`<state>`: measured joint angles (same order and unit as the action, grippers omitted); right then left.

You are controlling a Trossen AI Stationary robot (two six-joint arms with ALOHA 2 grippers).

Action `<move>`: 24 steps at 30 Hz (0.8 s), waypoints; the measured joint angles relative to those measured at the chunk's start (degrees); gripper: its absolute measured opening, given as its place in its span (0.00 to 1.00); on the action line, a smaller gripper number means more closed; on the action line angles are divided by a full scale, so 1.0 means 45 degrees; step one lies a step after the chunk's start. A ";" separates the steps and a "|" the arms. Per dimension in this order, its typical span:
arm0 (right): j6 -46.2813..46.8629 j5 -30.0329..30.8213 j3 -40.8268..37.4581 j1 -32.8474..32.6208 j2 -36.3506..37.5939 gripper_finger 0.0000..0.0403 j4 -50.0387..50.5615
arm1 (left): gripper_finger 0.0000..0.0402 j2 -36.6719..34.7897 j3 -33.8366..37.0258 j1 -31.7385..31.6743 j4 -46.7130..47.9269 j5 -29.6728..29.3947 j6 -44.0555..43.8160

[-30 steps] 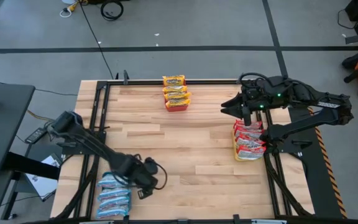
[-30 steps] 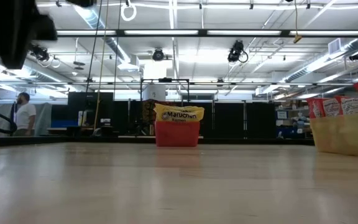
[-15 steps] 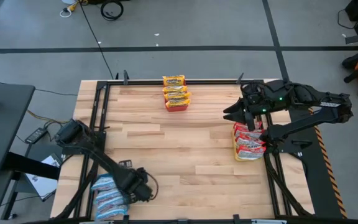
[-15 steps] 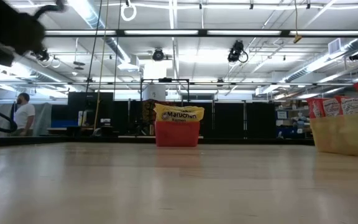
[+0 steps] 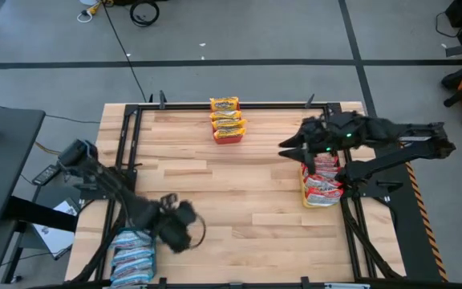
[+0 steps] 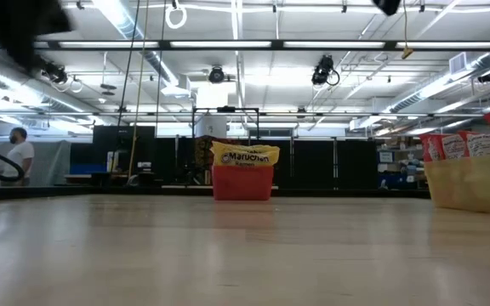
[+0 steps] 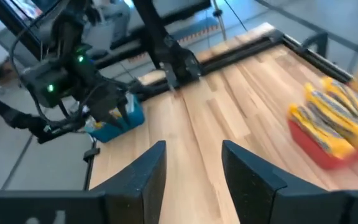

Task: Sort Maruchan noodles
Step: Return to Home Position

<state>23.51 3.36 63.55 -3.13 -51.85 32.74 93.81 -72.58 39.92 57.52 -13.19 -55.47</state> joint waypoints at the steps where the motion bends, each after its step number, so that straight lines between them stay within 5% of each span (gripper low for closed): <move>1: -0.0097 -0.0119 -0.0406 0.0020 -0.0108 0.40 -0.0743 | 0.19 -0.0271 0.0000 -0.0297 -0.0419 -0.0764 0.0153; 7: -0.1752 0.0377 -0.2367 0.0384 -0.0664 0.22 -0.4948 | 0.11 -0.1936 0.0007 -0.2149 -0.1764 -0.3446 0.1971; 11: -0.2317 0.0751 -0.2762 0.1173 -0.0675 0.04 -0.5284 | 0.02 -0.3875 0.1476 -0.3160 -0.3038 -0.3687 0.2785; 18: -0.3265 -0.0286 -0.2782 0.2059 -0.0166 0.02 -0.3009 | 0.02 -0.8766 0.7467 -0.4307 -1.0707 -0.1997 0.4211; 24: -0.3862 0.0488 -0.2894 0.2096 0.1554 0.02 -0.3212 | 0.04 -1.1787 0.9720 -0.4921 -1.0585 -0.4174 0.4514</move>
<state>6.13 5.55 50.52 6.31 -44.85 18.29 40.76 -28.84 17.78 9.89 -31.98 -35.16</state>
